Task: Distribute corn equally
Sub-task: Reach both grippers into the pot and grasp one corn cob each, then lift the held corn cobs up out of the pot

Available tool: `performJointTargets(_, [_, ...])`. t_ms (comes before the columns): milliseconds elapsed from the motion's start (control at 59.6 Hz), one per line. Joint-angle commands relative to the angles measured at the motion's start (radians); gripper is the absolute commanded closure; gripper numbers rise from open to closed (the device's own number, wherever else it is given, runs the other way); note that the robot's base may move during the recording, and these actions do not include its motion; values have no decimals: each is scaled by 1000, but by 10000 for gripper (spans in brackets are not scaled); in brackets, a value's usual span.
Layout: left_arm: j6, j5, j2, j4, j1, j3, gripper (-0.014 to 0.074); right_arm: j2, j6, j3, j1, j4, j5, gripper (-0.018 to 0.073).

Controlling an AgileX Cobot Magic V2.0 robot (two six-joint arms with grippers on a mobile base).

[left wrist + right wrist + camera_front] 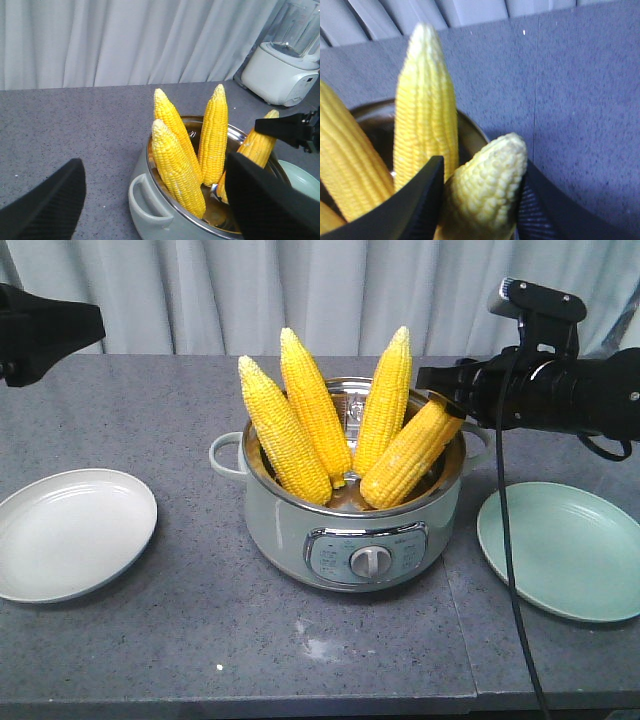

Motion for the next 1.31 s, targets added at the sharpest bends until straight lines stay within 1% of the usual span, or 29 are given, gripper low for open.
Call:
performJointTargets(0, [1, -25, -14, -41, -4, -33, 59, -101, -22, -61, -3, -3, -67, 568])
performJointTargets(184, [1, -24, 0, -47, -4, -33, 59, -248, -105, -142, -3, -7, -11, 568])
performJointTargets(252, [2, -24, 25, -75, -4, -33, 59, -308, -124, -170, -3, -17, 16, 568])
performJointTargets(302, [11, -26, 48, -101, -5, -37, 59, -349, -126, -183, -4, -49, 32, 568])
performJointTargets(386, [58, -29, 107, -125, -22, -64, 59, -417, -125, -187, -5, -113, 52, 566])
performJointTargets(470, [78, -37, 174, -124, -52, -112, 59, -481, -105, -187, -5, -185, 89, 566])
performJointTargets(537, [80, -42, 233, -121, -81, -162, 59, -518, -66, -187, -5, -263, 125, 564])
performJointTargets(637, [90, -48, 327, -120, -126, -242, 59, -567, 18, -187, -5, -410, 173, 564])
performJointTargets(755, [146, -50, 432, -118, -176, -323, 59, -595, 117, -187, -5, -558, 226, 564])
performJointTargets(788, [162, -48, 457, -117, -186, -342, 59, -599, 143, -187, -5, -602, 243, 564])
performJointTargets(872, [164, -47, 504, -117, -200, -368, 59, -604, 188, -187, -5, -689, 277, 564])
performJointTargets(939, [162, -47, 520, -117, -204, -370, 59, -604, 208, -187, -5, -733, 300, 564])
performJointTargets(1040, [156, -58, 524, -118, -204, -370, 59, -604, 211, -187, -5, -766, 321, 564])
performJointTargets(1291, [156, -72, 554, -121, -212, -370, 58, -603, 216, -187, -4, -766, 306, 564])
